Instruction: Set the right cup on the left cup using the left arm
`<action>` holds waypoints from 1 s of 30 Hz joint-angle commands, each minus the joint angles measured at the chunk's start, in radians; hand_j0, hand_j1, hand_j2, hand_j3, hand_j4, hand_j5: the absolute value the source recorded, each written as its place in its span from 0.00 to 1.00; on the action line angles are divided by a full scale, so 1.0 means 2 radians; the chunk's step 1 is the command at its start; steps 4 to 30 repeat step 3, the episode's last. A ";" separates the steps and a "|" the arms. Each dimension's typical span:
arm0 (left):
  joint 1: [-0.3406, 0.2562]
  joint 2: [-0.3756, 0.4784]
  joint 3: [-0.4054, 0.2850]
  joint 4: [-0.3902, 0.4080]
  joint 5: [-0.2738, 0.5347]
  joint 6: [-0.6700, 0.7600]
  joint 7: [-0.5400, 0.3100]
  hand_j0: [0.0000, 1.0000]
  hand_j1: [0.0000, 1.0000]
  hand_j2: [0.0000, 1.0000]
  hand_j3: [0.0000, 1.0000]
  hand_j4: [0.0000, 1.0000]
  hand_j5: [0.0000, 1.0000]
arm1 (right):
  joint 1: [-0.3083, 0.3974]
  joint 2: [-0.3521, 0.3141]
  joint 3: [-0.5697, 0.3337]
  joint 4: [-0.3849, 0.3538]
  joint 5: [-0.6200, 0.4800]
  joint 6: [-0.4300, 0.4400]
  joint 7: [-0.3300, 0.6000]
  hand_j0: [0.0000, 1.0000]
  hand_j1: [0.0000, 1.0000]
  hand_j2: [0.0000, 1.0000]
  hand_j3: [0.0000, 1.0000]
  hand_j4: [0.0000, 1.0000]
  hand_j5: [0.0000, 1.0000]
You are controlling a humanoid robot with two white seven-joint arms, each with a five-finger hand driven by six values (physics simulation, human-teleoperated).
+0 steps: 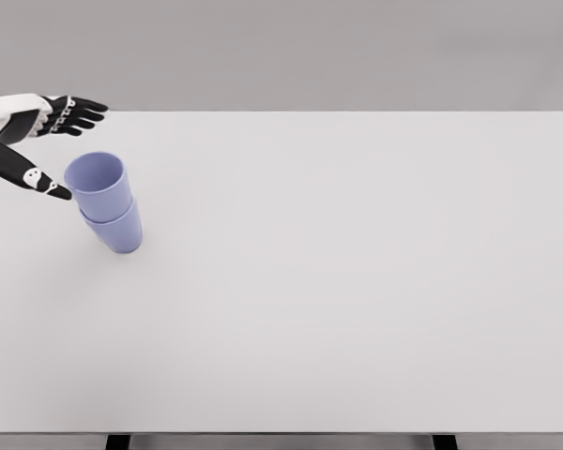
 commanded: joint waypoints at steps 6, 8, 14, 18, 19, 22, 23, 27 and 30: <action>0.000 0.004 0.003 -0.003 0.001 0.000 0.000 1.00 1.00 1.00 1.00 1.00 1.00 | 0.000 0.000 0.000 0.000 0.000 0.000 0.000 1.00 1.00 1.00 1.00 1.00 1.00; 0.000 0.004 0.003 -0.003 0.001 0.000 0.000 1.00 1.00 1.00 1.00 1.00 1.00 | 0.000 0.000 0.000 0.000 0.000 0.000 0.000 1.00 1.00 1.00 1.00 1.00 1.00; 0.000 0.004 0.003 -0.003 0.001 0.000 0.000 1.00 1.00 1.00 1.00 1.00 1.00 | 0.000 0.000 0.000 0.000 0.000 0.000 0.000 1.00 1.00 1.00 1.00 1.00 1.00; 0.000 0.004 0.003 -0.003 0.001 0.000 0.000 1.00 1.00 1.00 1.00 1.00 1.00 | 0.000 0.000 0.000 0.000 0.000 0.000 0.000 1.00 1.00 1.00 1.00 1.00 1.00; 0.000 0.004 0.003 -0.003 0.001 0.000 0.000 1.00 1.00 1.00 1.00 1.00 1.00 | 0.000 0.000 0.000 0.000 0.000 0.000 0.000 1.00 1.00 1.00 1.00 1.00 1.00; 0.000 0.004 0.003 -0.003 0.001 0.000 0.000 1.00 1.00 1.00 1.00 1.00 1.00 | 0.000 0.000 0.000 0.000 0.000 0.000 0.000 1.00 1.00 1.00 1.00 1.00 1.00; 0.000 0.004 0.003 -0.003 0.001 0.000 0.000 1.00 1.00 1.00 1.00 1.00 1.00 | 0.000 0.000 0.000 0.000 0.000 0.000 0.000 1.00 1.00 1.00 1.00 1.00 1.00; 0.000 0.004 0.003 -0.003 0.001 0.000 0.000 1.00 1.00 1.00 1.00 1.00 1.00 | 0.000 0.000 0.000 0.000 0.000 0.000 0.000 1.00 1.00 1.00 1.00 1.00 1.00; 0.000 0.004 0.003 -0.003 0.001 0.000 0.000 1.00 1.00 1.00 1.00 1.00 1.00 | 0.000 0.000 0.000 0.000 0.000 0.000 0.000 1.00 1.00 1.00 1.00 1.00 1.00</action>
